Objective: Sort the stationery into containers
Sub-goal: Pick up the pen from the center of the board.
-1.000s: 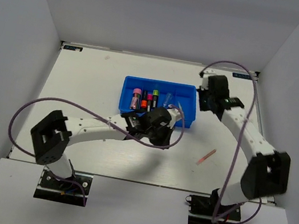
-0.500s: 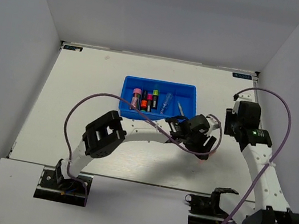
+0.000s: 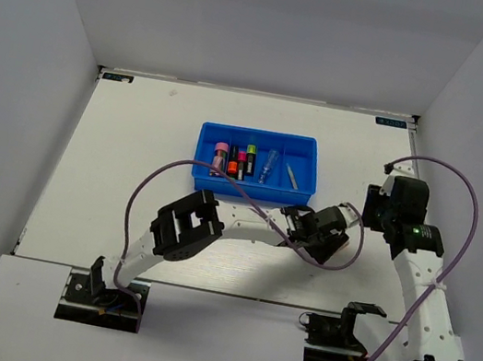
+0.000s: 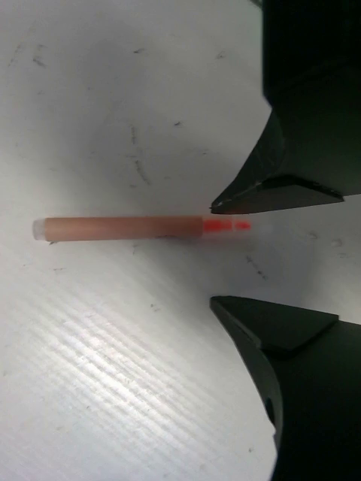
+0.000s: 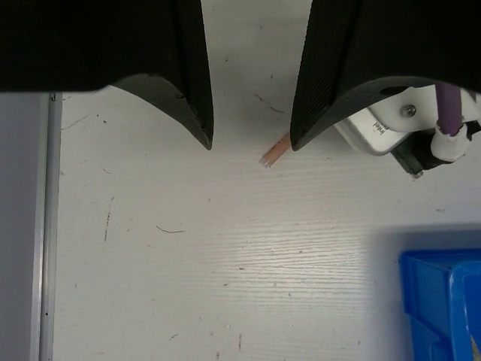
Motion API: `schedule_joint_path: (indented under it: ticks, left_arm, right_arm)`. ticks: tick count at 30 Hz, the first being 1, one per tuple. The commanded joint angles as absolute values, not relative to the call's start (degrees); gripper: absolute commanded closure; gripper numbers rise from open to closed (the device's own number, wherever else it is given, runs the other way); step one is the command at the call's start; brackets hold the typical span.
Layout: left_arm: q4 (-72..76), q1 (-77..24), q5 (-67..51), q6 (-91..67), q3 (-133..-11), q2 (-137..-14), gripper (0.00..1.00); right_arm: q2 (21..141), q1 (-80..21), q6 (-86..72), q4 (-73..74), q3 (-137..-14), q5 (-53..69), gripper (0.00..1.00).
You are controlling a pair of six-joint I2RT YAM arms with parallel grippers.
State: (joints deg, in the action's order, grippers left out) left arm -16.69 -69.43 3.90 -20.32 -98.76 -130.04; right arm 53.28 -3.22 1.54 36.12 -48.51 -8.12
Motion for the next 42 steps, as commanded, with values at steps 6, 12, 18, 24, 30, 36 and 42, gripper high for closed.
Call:
schedule_joint_path:
  ticks: [6,12,18,24,30,36,42]
  left_arm:
    - [-16.08,-71.89,9.57,-15.83,-105.73,-133.33,0.43]
    - [-18.19,-72.51,11.42,-13.89,-107.40,-135.09,0.46]
    - [-20.82,-72.60,11.95,-12.83,-107.67,-137.02,0.51]
    - [-22.41,-73.21,13.18,-11.78,-104.15,-136.85,0.60]
    - [-25.75,-73.65,15.91,-11.86,-98.18,-135.63,0.82]
    - [-24.17,-72.69,16.52,-13.97,-88.26,-129.40,1.00]
    - [-25.05,-72.86,16.70,-13.19,-85.43,-118.94,1.00]
  right_arm:
    - [51.16,-2.02,-1.49,33.93,-47.46,-4.75,0.50]
    - [50.98,-1.41,-1.58,34.10,-47.28,-4.92,0.48]
    - [50.71,-1.06,-1.67,34.19,-47.37,-4.83,0.47]
    - [50.45,-0.79,-1.85,34.02,-47.46,-4.75,0.47]
    - [50.19,-0.70,-2.11,34.28,-47.46,-4.48,0.47]
    - [50.36,-0.79,-1.93,34.19,-47.46,-3.61,0.31]
    - [50.27,-0.79,-1.50,34.28,-47.29,-2.46,0.44]
